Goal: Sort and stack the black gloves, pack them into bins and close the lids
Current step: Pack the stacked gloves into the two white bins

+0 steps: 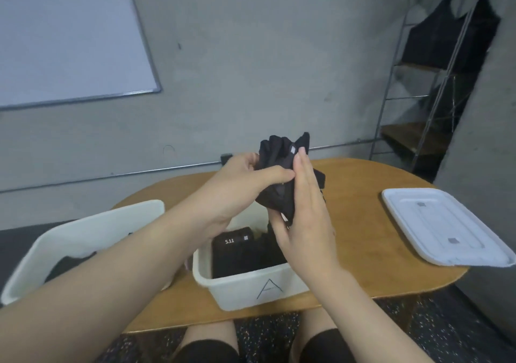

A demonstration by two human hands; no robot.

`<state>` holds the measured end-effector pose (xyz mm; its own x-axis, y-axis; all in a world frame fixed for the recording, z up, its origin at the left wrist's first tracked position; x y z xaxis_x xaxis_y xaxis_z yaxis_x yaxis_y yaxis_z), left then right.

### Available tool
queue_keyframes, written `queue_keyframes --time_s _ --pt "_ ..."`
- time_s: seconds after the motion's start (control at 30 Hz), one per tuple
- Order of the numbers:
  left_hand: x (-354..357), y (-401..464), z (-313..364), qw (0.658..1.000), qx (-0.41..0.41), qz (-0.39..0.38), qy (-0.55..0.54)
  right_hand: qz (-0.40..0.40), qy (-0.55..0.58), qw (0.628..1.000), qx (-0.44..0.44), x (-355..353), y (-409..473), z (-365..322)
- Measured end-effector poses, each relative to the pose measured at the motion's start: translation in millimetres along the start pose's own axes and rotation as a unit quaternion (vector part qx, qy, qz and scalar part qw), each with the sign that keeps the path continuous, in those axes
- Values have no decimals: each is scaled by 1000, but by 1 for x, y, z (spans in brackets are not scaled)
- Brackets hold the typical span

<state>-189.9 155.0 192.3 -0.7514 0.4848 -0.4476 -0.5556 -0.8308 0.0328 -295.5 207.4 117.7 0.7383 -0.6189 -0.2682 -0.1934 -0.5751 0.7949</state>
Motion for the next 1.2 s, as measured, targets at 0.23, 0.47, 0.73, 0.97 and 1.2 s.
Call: queue_keyframes --time_s 0.23,0.47,0.73,0.97,1.2 --pt "-38 -37 -29 998 24 46 -17 -73 74 989 106 51 -5 -21" --pt "-46 -32 -74 997 -32 59 44 -53 159 974 149 56 -11 -6" --pt "-35 24 -118 981 18 84 174 -49 285 904 314 25 0 45" --pt "2 53 -136 987 -66 -94 -117 -83 387 821 411 14 -4 71" --pt "12 63 -152 983 -104 -39 -148 -80 301 849 427 13 -3 99"
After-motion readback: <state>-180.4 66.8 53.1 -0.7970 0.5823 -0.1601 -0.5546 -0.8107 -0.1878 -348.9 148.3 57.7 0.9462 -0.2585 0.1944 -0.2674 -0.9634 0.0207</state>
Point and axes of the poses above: each hand's wrist, its own y-axis towards the middle knuckle, its own x-axis out of the palm, z = x × y, the point moved 5 cm from there along y, towards the middle knuckle, and after that the axes turned 12 degrees about y, right-handed, at the moved point
